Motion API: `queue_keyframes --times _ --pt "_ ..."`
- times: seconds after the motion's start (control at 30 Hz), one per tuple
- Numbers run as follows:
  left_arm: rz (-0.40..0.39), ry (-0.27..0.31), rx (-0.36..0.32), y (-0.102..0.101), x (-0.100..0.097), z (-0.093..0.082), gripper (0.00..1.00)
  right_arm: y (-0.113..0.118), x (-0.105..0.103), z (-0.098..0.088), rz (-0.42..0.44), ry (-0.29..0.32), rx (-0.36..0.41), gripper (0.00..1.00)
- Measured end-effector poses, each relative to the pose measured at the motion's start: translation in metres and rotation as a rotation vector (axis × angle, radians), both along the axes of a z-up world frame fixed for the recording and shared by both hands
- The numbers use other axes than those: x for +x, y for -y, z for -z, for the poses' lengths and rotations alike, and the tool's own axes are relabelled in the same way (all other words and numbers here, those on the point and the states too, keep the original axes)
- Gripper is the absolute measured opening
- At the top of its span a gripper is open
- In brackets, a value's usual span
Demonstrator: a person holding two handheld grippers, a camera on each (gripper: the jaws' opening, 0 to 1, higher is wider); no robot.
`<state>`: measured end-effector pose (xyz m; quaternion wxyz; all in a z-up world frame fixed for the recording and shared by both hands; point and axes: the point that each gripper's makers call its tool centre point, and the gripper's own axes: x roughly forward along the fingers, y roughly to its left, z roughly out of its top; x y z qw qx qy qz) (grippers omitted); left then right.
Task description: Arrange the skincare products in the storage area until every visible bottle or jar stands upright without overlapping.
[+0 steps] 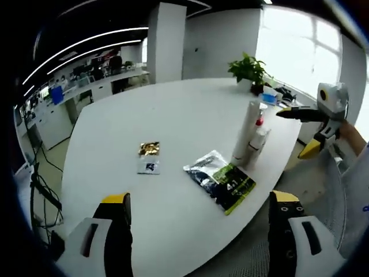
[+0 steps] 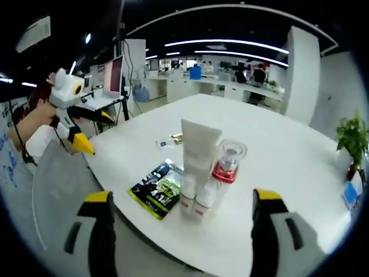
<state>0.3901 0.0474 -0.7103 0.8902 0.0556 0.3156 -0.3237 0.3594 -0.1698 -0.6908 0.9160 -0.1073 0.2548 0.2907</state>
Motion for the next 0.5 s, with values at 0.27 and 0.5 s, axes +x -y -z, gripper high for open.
queue_keyframes --times 0.27,0.5 --pt "0.032 -0.023 0.064 -0.013 0.041 0.023 0.97 -0.006 0.008 -0.002 0.062 -0.007 -0.002 1.0" --pt "0.046 -0.046 0.092 -0.017 0.072 0.037 0.97 -0.008 0.009 -0.003 0.082 -0.006 -0.027 1.0"
